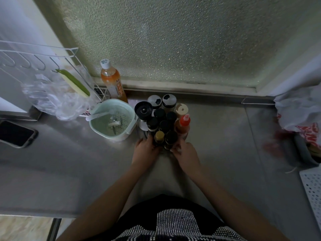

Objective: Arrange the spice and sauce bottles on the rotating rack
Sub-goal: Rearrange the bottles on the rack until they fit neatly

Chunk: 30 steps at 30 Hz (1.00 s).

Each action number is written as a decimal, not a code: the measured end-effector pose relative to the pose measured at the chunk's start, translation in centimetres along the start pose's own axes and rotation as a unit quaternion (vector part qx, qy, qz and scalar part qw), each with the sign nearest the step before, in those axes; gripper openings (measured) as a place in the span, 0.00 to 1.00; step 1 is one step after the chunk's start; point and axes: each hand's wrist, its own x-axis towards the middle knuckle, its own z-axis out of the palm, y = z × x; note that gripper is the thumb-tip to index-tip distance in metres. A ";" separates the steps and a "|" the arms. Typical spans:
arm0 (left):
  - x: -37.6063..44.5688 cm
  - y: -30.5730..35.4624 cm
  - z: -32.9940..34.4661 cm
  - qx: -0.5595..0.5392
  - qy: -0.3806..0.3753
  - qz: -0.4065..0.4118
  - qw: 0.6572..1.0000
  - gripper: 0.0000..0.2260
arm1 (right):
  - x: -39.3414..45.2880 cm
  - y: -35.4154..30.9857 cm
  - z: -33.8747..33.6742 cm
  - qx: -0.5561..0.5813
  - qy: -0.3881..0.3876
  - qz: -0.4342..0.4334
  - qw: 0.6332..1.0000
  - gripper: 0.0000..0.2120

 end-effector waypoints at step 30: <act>-1.6 -2.7 -1.3 0.146 0.010 0.050 0.988 0.17 | -0.4 1.0 -0.8 -0.093 -0.054 -0.061 0.992 0.10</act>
